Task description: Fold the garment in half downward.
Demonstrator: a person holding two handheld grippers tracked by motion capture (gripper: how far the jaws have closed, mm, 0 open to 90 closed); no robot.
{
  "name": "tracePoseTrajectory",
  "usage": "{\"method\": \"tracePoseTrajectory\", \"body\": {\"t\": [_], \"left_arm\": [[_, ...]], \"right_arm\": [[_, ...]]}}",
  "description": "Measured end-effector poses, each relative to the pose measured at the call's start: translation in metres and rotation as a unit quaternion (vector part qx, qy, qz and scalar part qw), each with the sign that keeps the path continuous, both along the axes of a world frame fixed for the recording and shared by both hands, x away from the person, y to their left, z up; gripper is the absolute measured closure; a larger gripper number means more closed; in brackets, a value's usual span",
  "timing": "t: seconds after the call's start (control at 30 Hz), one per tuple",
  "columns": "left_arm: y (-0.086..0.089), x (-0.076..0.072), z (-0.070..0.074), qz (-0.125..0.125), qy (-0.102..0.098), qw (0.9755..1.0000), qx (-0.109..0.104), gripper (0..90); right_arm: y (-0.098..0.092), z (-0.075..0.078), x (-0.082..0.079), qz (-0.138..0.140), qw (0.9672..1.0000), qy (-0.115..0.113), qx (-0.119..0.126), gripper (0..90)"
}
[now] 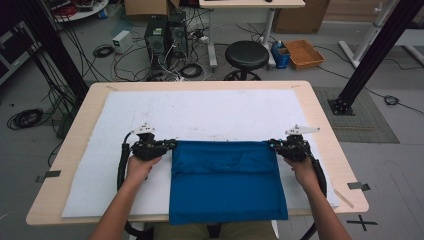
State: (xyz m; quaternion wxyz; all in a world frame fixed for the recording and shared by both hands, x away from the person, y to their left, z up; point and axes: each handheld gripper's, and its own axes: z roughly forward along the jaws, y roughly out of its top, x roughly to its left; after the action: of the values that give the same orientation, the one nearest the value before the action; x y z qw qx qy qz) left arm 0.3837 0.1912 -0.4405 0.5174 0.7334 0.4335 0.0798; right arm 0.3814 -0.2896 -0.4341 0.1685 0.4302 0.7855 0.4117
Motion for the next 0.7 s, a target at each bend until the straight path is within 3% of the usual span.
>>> {"method": "tracePoseTrajectory", "body": {"t": [0.2, 0.33, 0.37, 0.4, 0.47, 0.57, 0.63, 0.7], "left_arm": [[-0.002, 0.030, -0.005, 0.033, -0.005, 0.9995, -0.001, 79.9], [-0.004, 0.035, -0.009, 0.049, -0.008, 0.9988, 0.000, 77.5], [-0.004, 0.034, -0.008, 0.056, -0.007, 0.9984, 0.002, 72.5], [-0.003, 0.033, -0.007, 0.064, -0.005, 0.9979, -0.006, 63.7], [0.001, 0.026, 0.000, 0.065, -0.018, 0.9976, -0.016, 57.1], [0.005, 0.012, 0.012, 0.049, -0.048, 0.9974, -0.024, 55.8], [0.004, 0.002, 0.016, 0.023, -0.059, 0.9977, -0.025, 55.8], [0.001, -0.006, 0.015, -0.009, -0.058, 0.9980, -0.023, 55.5]], "right_arm": [[0.013, 0.007, 0.037, -0.025, 0.9994, -0.007, -0.021, 82.1], [0.015, 0.002, 0.049, -0.042, 0.9990, 0.000, -0.017, 80.9], [0.015, 0.000, 0.050, -0.045, 0.9989, 0.003, -0.016, 77.0], [0.015, -0.001, 0.049, -0.051, 0.9985, 0.010, -0.013, 66.5], [0.014, 0.000, 0.044, -0.066, 0.9978, 0.004, -0.007, 49.2], [0.009, 0.007, 0.030, -0.067, 0.9973, -0.019, 0.021, 42.9], [0.008, 0.012, 0.020, -0.045, 0.9980, -0.024, 0.037, 41.5], [0.010, 0.014, 0.009, -0.011, 0.9990, -0.021, 0.039, 42.3]]}}
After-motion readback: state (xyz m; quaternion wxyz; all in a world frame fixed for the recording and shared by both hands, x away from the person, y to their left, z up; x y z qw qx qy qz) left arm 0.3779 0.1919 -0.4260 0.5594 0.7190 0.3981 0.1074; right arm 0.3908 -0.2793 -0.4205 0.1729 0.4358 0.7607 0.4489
